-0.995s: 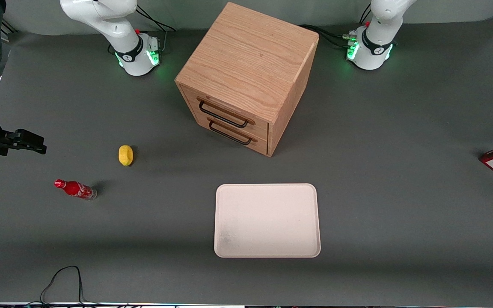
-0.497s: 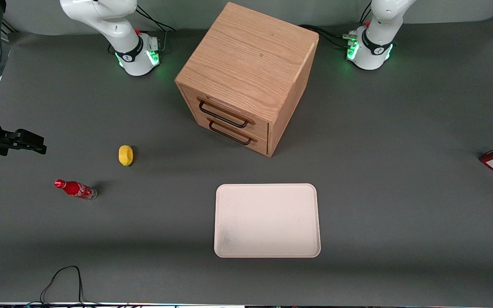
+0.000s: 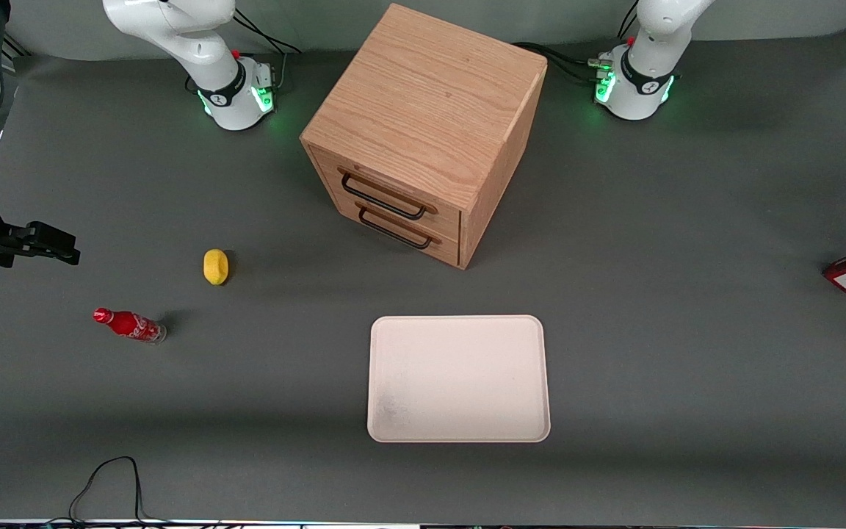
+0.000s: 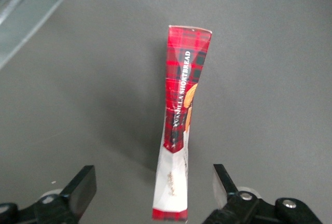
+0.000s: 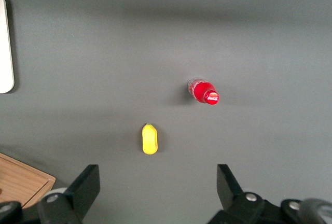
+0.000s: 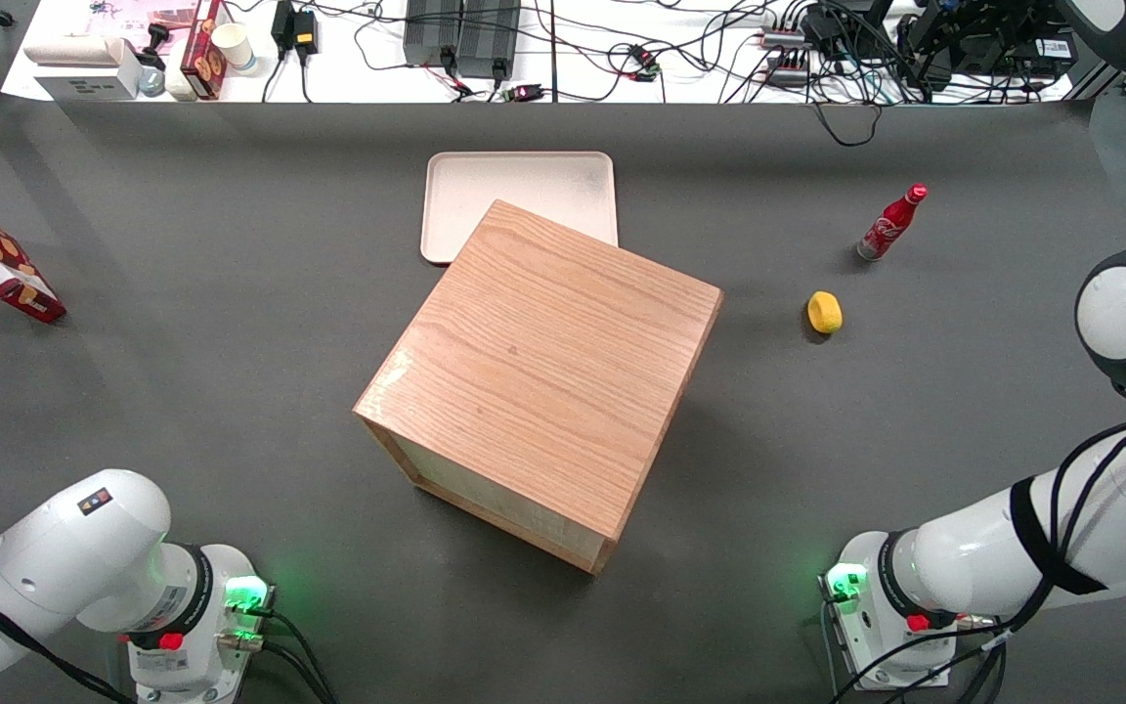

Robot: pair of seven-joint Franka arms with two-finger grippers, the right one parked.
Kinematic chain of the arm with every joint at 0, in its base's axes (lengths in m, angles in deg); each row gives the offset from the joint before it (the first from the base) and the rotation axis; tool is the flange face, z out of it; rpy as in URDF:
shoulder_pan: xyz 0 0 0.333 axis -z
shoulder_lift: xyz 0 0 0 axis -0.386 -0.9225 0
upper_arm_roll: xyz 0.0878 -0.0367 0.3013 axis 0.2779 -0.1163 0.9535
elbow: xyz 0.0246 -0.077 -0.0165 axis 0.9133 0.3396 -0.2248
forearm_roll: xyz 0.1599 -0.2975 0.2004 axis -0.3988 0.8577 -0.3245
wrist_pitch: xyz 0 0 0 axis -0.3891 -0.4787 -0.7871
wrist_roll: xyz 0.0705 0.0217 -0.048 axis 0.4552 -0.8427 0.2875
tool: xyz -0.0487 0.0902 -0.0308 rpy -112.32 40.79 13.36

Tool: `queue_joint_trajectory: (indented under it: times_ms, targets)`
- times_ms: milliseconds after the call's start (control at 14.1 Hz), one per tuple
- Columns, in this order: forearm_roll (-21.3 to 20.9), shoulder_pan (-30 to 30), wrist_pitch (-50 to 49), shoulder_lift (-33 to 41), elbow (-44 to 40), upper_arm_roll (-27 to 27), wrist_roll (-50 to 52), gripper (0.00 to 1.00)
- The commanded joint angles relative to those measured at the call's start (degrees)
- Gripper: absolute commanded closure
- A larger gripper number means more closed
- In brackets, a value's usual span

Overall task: Place red cookie box on tray
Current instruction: 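Lower the left gripper and grasp the red shortbread box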

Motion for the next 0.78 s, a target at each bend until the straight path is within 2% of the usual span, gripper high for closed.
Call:
queue_joint_trajectory:
  times_ms: [0,711]
  targets:
    - [1.07,-0.18,4.78,0.77,3.85,-0.3,0.76,0.0]
    - [1.25,0.26,11.3,-4.86,2.97,-0.47,0.49,0.0]
